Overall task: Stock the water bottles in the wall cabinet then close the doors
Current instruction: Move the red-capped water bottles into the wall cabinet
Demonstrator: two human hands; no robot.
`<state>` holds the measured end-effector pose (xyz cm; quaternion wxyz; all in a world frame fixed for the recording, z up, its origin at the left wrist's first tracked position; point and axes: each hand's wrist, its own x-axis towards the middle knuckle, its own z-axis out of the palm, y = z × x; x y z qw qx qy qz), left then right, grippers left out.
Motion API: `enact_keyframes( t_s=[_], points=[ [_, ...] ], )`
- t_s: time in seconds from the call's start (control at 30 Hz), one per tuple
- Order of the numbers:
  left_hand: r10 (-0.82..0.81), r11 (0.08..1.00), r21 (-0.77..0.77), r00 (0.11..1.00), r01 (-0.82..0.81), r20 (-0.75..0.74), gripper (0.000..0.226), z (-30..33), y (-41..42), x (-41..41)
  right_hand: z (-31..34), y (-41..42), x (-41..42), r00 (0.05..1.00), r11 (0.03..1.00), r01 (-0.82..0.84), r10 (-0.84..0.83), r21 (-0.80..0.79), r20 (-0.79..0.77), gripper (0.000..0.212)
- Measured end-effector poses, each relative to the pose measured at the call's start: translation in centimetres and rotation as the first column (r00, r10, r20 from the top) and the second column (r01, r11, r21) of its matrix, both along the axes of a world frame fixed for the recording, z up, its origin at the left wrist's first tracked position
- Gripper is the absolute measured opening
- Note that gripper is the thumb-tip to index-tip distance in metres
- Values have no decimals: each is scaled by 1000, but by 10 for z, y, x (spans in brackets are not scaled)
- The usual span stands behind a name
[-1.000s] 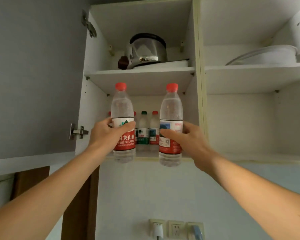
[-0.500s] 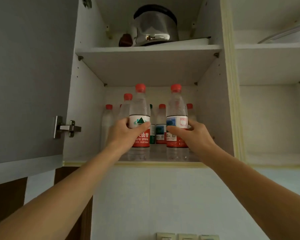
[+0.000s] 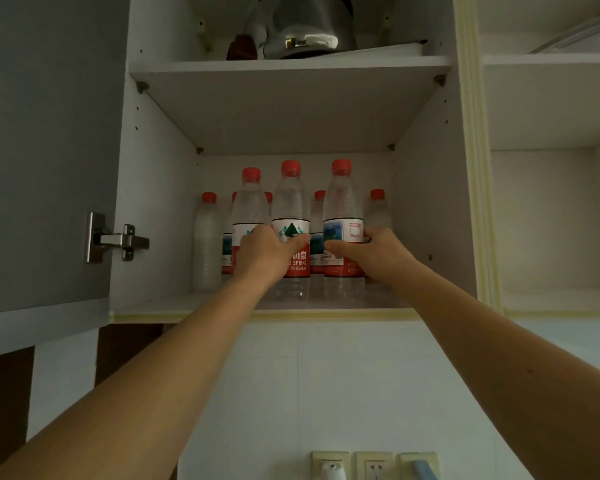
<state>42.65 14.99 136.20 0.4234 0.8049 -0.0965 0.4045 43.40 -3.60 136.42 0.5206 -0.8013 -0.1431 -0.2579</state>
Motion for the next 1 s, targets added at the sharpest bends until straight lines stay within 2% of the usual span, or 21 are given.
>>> enact_keyframes(
  t_s=[0.1, 0.27, 0.53, 0.6, 0.7, 0.83, 1.0],
  points=[
    [45, 999, -3, 999, -45, 11, 48, -2, -7, -3, -1, 2, -5, 999, 999, 32, -31, -15, 36, 61],
    [48, 999, 27, 998, -46, -50, 52, -6, -5, -23, -6, -3, -29, 994, 987, 88, -78, -137, 75, 52],
    [37, 999, -32, 995, -34, 88, 44, -1, -6, -105, -17, -30, -109, 927, 936, 255, -165, -244, 336, 50],
    [43, 999, -18, 985, -41, 167, 41, -5, -12, -130, -23, -38, -133, 906, 915, 284, -158, -287, 393, 41],
    [23, 999, 28, 977, -30, 212, 35, -22, -26, -166, -37, -47, -167, 879, 897, 299, -127, -325, 459, 13],
    [12, 994, 107, 976, -37, 220, 32, -56, -44, -207, -69, -53, -198, 908, 905, 244, -87, -348, 411, 16],
    [-8, 991, 133, 994, -6, 105, 25, -103, -58, -252, -128, -64, -241, 962, 888, 176, -63, -425, 266, 35]
  ],
)
